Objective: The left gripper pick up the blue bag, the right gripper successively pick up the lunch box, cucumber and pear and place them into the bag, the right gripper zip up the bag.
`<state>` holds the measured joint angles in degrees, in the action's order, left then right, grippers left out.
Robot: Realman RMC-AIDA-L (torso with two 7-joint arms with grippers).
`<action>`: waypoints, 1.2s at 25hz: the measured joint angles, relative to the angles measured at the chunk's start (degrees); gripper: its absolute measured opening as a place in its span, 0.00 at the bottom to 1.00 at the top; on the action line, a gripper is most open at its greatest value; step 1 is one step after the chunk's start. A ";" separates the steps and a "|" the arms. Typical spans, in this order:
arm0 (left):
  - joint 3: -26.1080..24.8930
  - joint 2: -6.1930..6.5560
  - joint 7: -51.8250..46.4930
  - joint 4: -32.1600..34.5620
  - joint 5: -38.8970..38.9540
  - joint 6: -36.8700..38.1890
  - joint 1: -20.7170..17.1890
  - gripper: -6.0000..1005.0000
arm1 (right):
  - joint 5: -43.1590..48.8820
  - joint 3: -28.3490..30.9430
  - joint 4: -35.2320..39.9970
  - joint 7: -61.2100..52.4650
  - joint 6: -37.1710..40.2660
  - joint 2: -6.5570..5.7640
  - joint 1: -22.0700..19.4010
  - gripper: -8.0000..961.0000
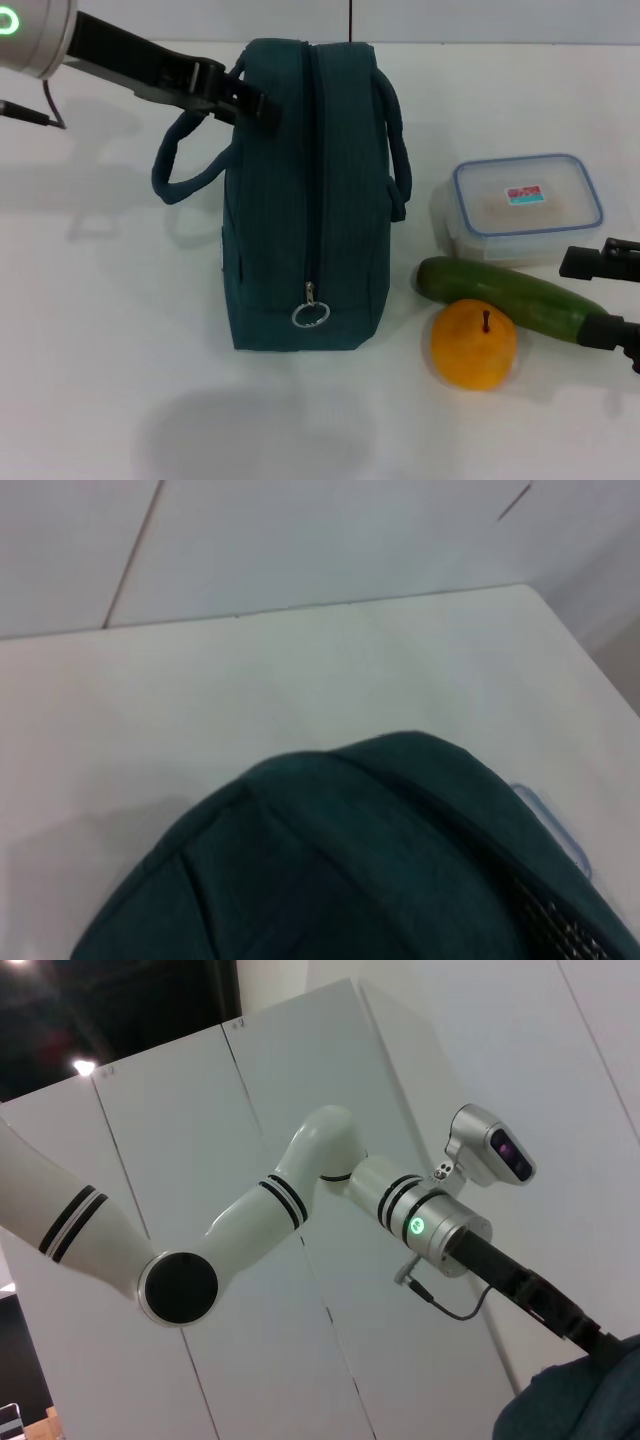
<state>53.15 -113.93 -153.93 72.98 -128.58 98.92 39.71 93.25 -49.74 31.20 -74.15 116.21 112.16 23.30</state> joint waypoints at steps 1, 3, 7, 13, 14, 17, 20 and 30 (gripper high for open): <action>-0.03 -0.12 0.13 -0.03 -0.08 -0.39 0.13 0.60 | 0.00 0.00 0.00 0.01 0.00 0.01 -0.04 0.66; -0.14 -0.19 0.27 -0.04 -0.10 -0.81 0.23 0.59 | 0.00 0.01 0.00 0.02 -0.01 0.01 -0.18 0.66; -0.21 -0.14 1.74 -0.16 -0.12 -1.46 0.31 0.58 | -0.03 0.10 -0.07 0.01 -0.28 0.07 -0.67 0.66; -0.47 -0.20 3.09 -0.62 0.34 -2.21 0.10 0.42 | -0.43 0.91 -0.73 0.01 -0.34 0.18 -1.11 0.66; -0.47 -0.26 3.32 -0.87 0.34 -2.34 0.07 0.38 | -0.46 1.63 -1.15 0.00 -0.34 0.20 -1.14 0.66; -0.49 -0.46 3.84 -1.48 0.37 -2.60 -0.09 0.25 | -0.53 4.50 -2.68 -0.01 -0.13 0.30 -1.21 0.66; -0.51 -0.56 4.02 -1.74 0.80 -2.72 -0.38 0.14 | -0.56 9.25 -4.64 -0.03 0.13 0.84 -1.49 0.66; -0.50 -1.14 4.21 -1.94 3.72 -2.94 -1.87 0.06 | -0.62 31.99 -15.19 -0.38 -7.21 2.36 -4.78 0.66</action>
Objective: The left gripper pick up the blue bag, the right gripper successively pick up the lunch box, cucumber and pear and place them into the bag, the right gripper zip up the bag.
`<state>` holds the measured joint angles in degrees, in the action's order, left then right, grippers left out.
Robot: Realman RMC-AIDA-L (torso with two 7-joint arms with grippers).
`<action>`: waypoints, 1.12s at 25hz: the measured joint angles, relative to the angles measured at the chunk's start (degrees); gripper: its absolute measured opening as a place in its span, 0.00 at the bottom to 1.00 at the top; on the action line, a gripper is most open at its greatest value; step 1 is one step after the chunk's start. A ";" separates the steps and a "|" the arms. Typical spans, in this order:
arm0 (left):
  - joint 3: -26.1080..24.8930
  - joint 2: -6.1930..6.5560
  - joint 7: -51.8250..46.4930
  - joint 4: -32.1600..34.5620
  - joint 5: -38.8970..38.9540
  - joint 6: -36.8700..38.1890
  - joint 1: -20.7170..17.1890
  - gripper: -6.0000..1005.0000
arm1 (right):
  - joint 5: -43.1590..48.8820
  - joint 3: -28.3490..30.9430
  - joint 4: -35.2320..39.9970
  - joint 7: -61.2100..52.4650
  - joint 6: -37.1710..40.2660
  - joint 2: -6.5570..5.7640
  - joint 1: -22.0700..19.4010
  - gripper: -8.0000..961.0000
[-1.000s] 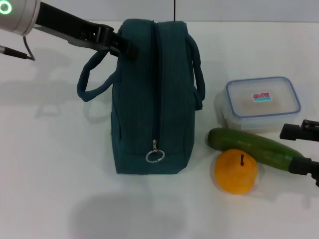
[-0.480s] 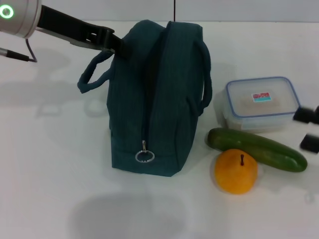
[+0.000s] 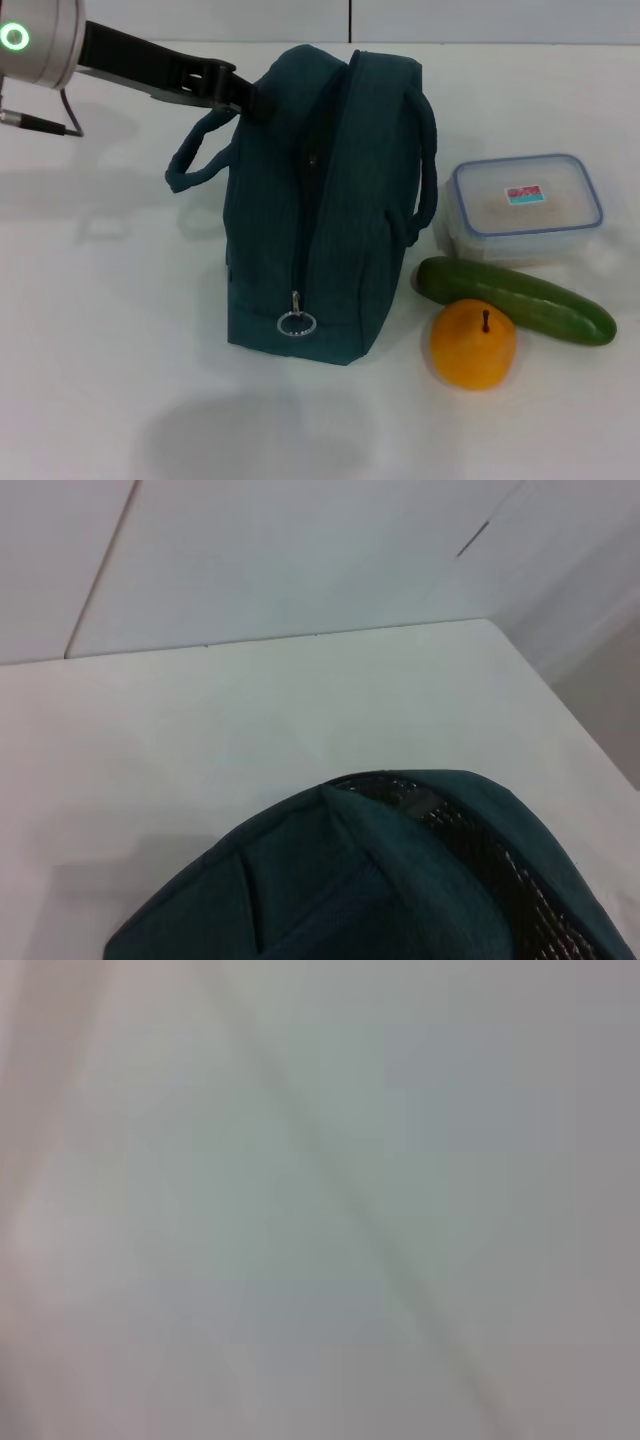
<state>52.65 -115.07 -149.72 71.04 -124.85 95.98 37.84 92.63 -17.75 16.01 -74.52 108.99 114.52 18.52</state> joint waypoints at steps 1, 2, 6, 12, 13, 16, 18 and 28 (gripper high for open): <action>0.00 -0.03 0.06 -0.04 0.15 -0.03 -0.06 0.06 | -0.01 2.35 -1.64 -0.02 -1.68 0.02 -0.36 0.66; 0.00 -0.08 0.14 -0.10 0.20 -0.10 -0.13 0.06 | -0.01 4.04 -2.85 -0.03 -3.11 0.02 -0.68 0.66; 0.00 -0.32 0.54 -0.19 0.25 -0.38 -0.29 0.06 | -0.02 10.56 -8.28 -0.17 -10.87 0.15 -1.77 0.66; 0.00 -0.33 0.57 -0.23 0.25 -0.43 -0.33 0.06 | -0.69 12.98 -15.33 -0.71 -22.91 0.47 -1.15 0.66; 0.00 -0.33 0.66 -0.32 0.26 -0.50 -0.32 0.06 | -0.72 13.36 -16.66 -0.74 -24.91 0.53 -0.74 0.66; 0.00 -0.36 1.26 -1.11 0.27 -0.93 -0.16 0.06 | -0.79 15.42 -20.45 -0.78 -30.81 0.68 0.46 0.66; 0.00 -0.45 1.73 -1.56 0.29 -1.25 0.09 0.06 | -0.70 15.99 -21.83 -0.79 -33.05 0.76 1.27 0.66; 0.28 -0.80 3.09 -2.15 0.08 -2.09 0.34 0.06 | 3.79 15.31 -23.30 -4.99 -36.23 1.33 5.48 0.66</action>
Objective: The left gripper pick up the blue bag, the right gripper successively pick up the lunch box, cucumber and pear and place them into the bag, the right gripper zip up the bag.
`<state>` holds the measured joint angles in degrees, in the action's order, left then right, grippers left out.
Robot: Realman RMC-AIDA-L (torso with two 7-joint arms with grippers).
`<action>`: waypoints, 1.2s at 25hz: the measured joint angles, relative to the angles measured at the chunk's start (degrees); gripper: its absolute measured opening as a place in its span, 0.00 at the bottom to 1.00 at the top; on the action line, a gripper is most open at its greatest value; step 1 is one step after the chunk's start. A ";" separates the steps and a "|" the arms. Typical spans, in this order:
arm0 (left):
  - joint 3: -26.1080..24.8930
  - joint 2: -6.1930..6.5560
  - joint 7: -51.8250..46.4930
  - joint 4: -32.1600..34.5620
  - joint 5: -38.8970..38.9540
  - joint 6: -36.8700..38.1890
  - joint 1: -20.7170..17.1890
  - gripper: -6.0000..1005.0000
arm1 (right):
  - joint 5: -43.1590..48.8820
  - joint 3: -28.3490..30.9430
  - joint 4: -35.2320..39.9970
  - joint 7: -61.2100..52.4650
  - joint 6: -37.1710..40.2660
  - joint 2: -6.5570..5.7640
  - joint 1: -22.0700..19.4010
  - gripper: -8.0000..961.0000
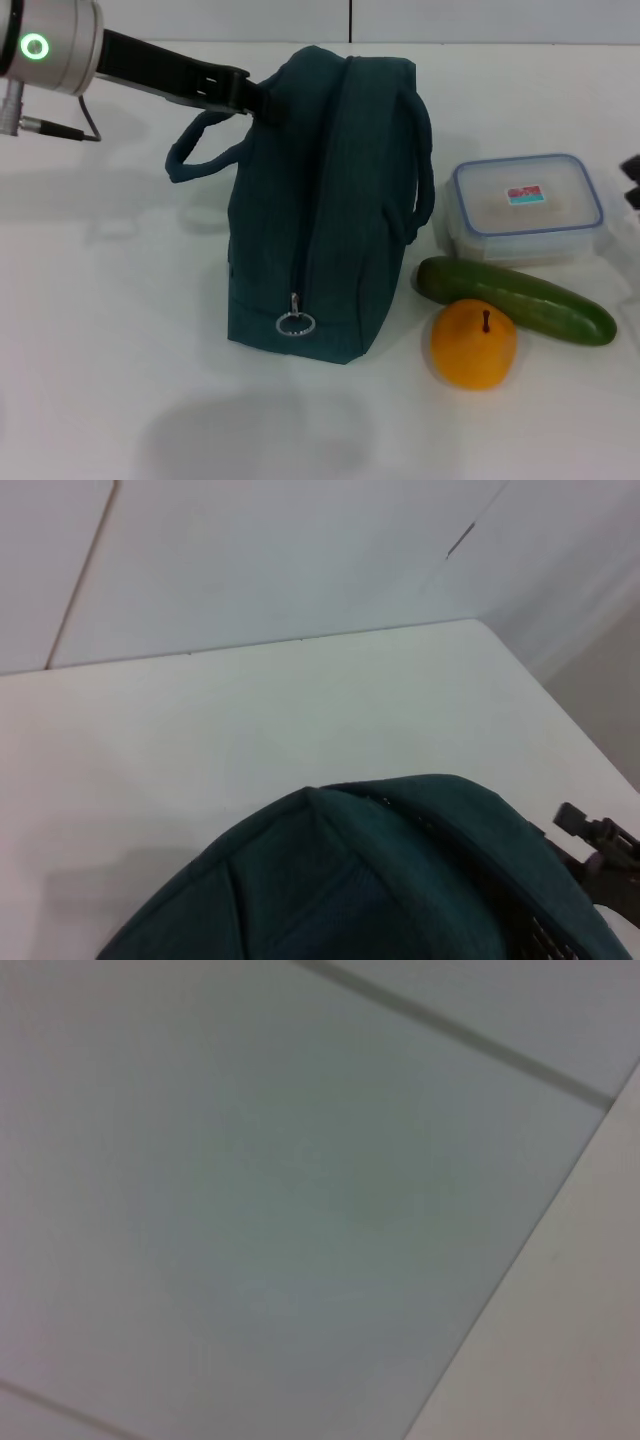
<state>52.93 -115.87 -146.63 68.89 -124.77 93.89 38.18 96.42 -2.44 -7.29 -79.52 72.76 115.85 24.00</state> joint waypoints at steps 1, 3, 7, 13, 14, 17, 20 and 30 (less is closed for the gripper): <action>0.04 -0.17 0.39 -0.54 -0.05 -0.02 0.08 0.06 | 0.62 0.00 -0.01 -0.35 -0.32 0.02 0.39 0.66; 0.05 -0.28 0.61 -0.84 -0.02 -0.02 0.12 0.06 | 1.24 -0.06 -0.08 -0.71 -0.89 0.07 0.98 0.66; 0.00 -0.54 0.82 -1.05 0.10 -0.02 0.16 0.06 | 1.53 -0.61 -0.65 -0.87 -1.28 0.19 1.66 0.66; -0.13 -0.69 0.89 -1.05 0.20 -0.02 -0.27 0.06 | 1.71 -1.16 -0.81 -0.90 -1.39 0.19 1.92 0.66; -0.20 -0.74 0.92 -1.05 0.26 0.03 -0.48 0.06 | 1.74 -1.18 -0.85 -0.90 -1.34 0.18 1.93 0.66; -0.21 -0.88 1.22 -1.04 0.29 0.21 -0.94 0.06 | 2.10 -1.21 -1.01 -0.90 -1.08 0.17 1.97 0.66; -0.21 -0.92 1.41 -1.04 0.29 0.28 -1.38 0.06 | 2.26 -1.20 -1.23 -0.90 -0.97 0.16 2.06 0.66; -0.19 -1.12 2.00 -1.05 0.68 0.33 -2.12 0.06 | 2.29 -0.82 -1.48 -0.91 -0.47 0.16 1.67 0.57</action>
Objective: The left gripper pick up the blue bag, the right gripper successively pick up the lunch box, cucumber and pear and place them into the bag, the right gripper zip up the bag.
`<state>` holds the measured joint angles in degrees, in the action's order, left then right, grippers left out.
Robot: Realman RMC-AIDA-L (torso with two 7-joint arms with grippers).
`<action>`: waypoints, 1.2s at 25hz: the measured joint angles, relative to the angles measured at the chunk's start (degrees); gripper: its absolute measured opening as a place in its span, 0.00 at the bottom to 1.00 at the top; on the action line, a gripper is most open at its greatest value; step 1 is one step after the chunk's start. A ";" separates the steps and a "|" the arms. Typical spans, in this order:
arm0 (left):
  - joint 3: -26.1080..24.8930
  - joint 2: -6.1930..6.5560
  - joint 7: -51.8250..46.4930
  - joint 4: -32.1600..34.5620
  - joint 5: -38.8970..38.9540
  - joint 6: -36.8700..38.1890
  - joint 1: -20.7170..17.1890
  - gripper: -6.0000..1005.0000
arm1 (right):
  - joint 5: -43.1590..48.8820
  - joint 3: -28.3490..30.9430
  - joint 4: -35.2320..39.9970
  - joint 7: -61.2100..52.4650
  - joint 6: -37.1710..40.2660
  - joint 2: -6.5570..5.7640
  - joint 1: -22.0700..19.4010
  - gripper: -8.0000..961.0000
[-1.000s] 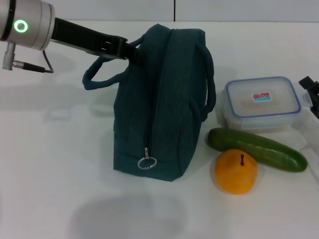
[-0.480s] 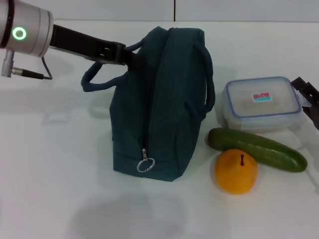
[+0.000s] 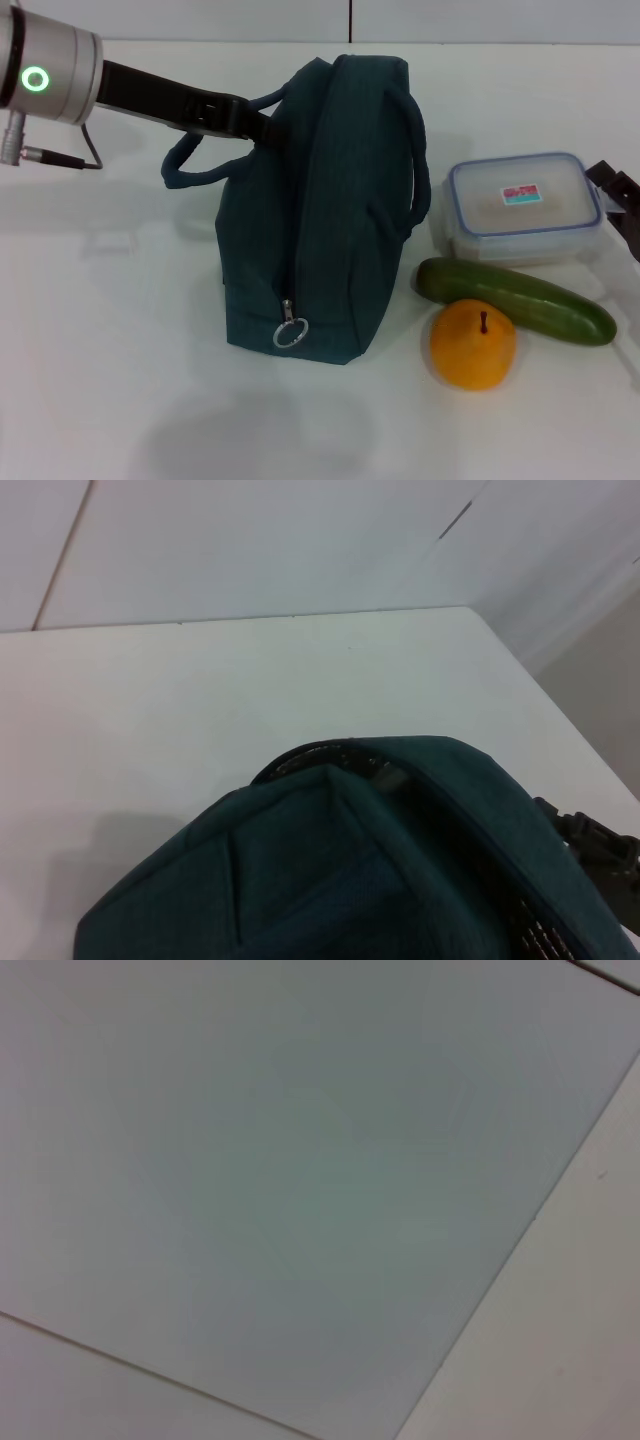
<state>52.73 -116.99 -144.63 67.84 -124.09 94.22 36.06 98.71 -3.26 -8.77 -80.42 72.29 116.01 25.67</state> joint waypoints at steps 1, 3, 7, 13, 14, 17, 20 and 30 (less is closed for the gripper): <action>0.00 0.00 0.04 0.00 0.03 0.01 -0.01 0.06 | 0.00 0.03 0.00 0.00 0.01 0.00 -0.08 0.56; 0.00 0.00 0.06 -0.03 0.03 0.12 -0.02 0.06 | 0.00 0.09 0.05 0.00 0.01 0.00 -0.21 0.52; 0.00 0.00 0.06 -0.07 0.06 0.18 -0.03 0.06 | -0.08 0.20 0.18 0.00 -0.03 0.00 -0.34 0.40; 0.00 0.00 0.05 -0.07 0.19 0.18 -0.03 0.06 | -0.01 0.10 0.55 0.17 -0.35 0.00 -0.29 0.18; 0.00 0.00 0.05 -0.08 0.23 0.18 -0.03 0.06 | -0.01 0.05 0.60 0.25 -0.41 -0.02 -0.24 0.16; 0.00 0.00 0.05 -0.07 0.48 0.16 -0.02 0.06 | 0.01 -0.05 1.08 0.41 -0.43 -0.05 -0.15 0.13; 0.00 0.04 0.05 -0.08 0.87 0.10 0.08 0.06 | 0.01 -0.14 1.63 0.43 0.11 -0.07 -0.19 0.11; -0.07 0.24 0.05 0.13 1.75 -0.27 0.81 0.06 | -0.51 0.23 3.37 0.42 4.27 -0.19 -0.94 0.11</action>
<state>52.66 -116.74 -144.58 67.97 -122.34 93.95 36.86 98.20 -3.03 -5.40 -80.01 76.56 115.82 24.73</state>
